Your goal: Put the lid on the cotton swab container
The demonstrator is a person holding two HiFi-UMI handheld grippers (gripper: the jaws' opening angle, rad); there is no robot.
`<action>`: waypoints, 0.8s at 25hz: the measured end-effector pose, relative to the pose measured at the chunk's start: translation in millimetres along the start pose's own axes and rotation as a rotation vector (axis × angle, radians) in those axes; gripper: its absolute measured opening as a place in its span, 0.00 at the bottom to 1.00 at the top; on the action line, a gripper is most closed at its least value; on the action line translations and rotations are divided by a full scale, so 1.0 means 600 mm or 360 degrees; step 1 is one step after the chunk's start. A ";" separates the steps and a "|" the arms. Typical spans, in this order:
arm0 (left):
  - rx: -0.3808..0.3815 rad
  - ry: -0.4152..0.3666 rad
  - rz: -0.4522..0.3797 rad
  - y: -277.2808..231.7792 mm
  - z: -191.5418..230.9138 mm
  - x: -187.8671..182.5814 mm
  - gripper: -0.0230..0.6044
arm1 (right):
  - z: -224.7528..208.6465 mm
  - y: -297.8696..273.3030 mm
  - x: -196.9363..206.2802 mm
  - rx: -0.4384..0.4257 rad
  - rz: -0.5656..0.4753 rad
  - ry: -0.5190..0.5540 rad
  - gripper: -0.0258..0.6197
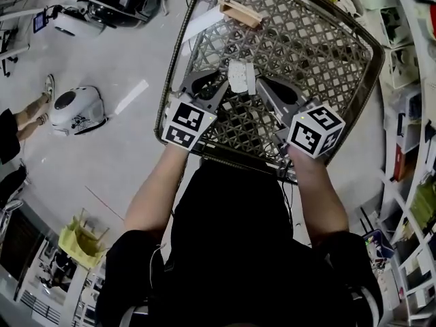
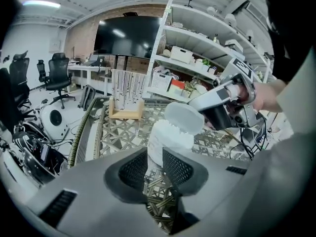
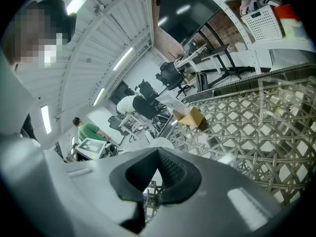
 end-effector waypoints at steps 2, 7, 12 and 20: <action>0.0024 -0.0005 0.0002 -0.008 -0.008 -0.001 0.19 | 0.002 -0.003 0.001 -0.0012 0.0017 0.0010 0.05; 0.0062 -0.0009 -0.0008 -0.024 -0.023 -0.003 0.19 | 0.006 -0.005 0.001 -0.0028 0.0065 0.0043 0.05; 0.0071 -0.0004 -0.0026 -0.024 -0.027 -0.002 0.19 | 0.016 -0.014 0.000 -0.0019 0.0162 0.0160 0.05; 0.0056 0.0029 -0.0055 -0.015 -0.035 0.004 0.19 | 0.025 -0.031 0.000 0.0031 0.0264 0.0282 0.05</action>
Point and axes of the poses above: the fingertips, and each gripper's own axes: y backward along the fingers, z to its left, x out of its underside, the point moved 10 cm from there along y, backward along the fingers, and after that the axes turned 11 degrees about x, right-handed, at the moved point
